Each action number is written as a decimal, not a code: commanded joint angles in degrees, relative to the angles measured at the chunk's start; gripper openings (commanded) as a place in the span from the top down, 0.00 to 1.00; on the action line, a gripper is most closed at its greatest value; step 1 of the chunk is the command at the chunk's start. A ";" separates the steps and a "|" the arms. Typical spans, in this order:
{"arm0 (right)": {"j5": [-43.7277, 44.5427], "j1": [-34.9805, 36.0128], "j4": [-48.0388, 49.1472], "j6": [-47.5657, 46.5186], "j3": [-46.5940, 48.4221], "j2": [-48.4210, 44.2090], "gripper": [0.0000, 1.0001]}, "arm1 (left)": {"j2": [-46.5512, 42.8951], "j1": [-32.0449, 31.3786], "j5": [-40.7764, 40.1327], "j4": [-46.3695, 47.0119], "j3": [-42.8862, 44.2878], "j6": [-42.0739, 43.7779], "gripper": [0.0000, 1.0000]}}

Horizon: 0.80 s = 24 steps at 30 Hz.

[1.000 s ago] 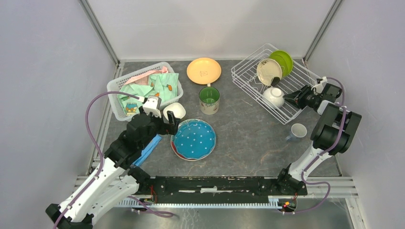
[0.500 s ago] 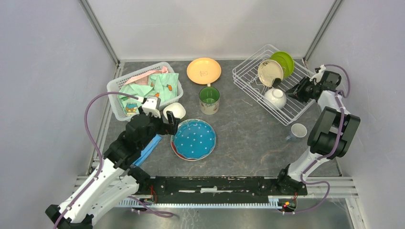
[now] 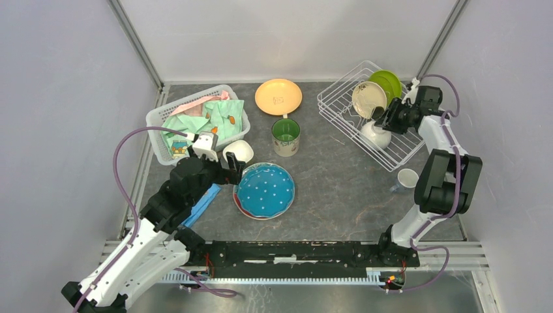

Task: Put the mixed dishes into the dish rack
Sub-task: Move the bowl to the dish rack.

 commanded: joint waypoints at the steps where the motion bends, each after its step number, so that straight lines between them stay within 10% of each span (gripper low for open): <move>1: 3.41 2.57 0.27 -1.07 -1.06 -3.03 0.55 | -0.12 -0.26 0.59 2.04 0.07 1.75 0.00; 24: 28.43 3.63 -2.65 -1.26 3.88 -0.74 0.56 | 0.33 -0.20 0.10 2.02 0.03 1.83 0.00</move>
